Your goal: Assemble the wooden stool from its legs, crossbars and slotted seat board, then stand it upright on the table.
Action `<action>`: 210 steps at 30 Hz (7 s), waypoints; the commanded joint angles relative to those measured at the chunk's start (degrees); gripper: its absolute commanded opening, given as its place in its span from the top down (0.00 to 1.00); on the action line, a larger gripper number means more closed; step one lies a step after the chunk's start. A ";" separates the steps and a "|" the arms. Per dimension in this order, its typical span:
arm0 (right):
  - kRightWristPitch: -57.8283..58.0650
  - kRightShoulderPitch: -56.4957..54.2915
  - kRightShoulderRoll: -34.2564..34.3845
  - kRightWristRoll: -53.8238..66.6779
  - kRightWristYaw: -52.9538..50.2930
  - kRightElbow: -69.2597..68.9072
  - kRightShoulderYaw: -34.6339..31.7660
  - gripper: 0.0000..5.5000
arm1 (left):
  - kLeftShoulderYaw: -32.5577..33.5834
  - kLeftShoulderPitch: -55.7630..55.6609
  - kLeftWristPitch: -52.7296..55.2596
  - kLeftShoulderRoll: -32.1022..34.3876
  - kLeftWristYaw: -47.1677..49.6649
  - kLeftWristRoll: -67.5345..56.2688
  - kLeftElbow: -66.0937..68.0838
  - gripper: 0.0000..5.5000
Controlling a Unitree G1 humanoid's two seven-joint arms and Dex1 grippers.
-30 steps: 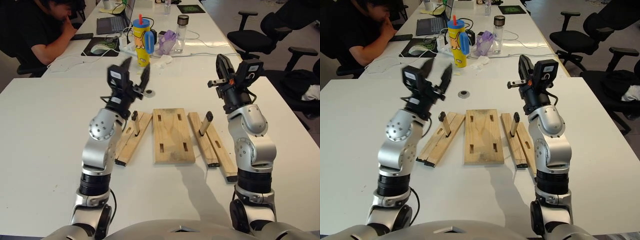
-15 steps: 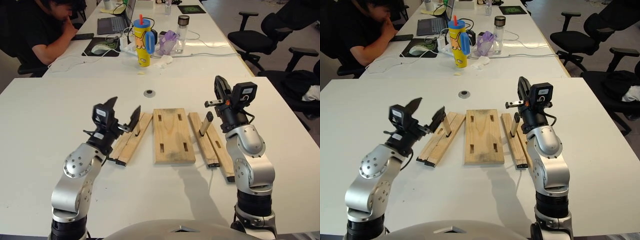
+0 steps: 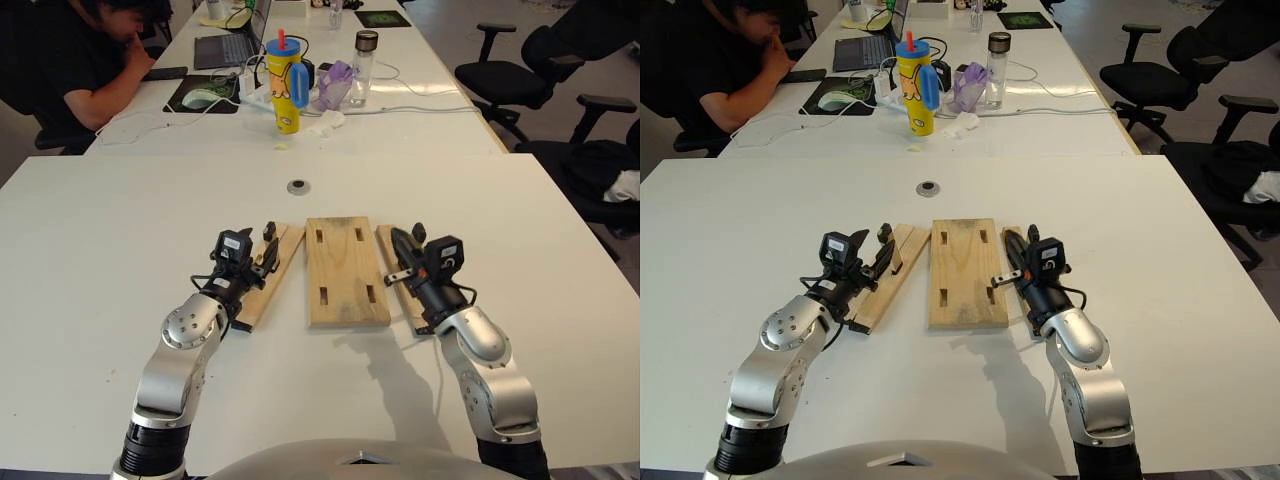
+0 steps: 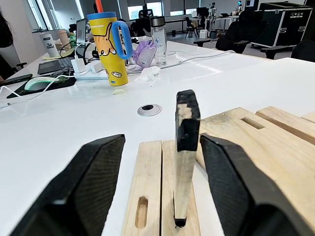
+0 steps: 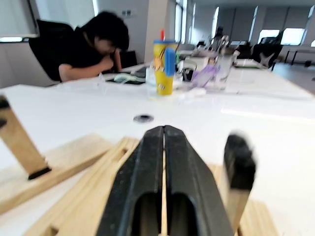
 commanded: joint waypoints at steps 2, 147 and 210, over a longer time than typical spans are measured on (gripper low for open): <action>-0.40 1.09 -0.13 0.01 1.09 1.07 0.71 1.00 | -0.97 -1.45 -0.61 0.71 -0.13 2.31 1.64 0.65; 20.29 -26.39 -27.95 38.53 50.24 20.82 -14.90 0.63 | -27.86 -12.50 -10.56 17.19 -42.38 8.34 26.62 0.54; 16.98 -32.65 -37.92 27.91 58.98 16.73 -1.96 0.63 | -29.79 -9.93 -10.30 16.05 -39.50 10.46 30.30 0.54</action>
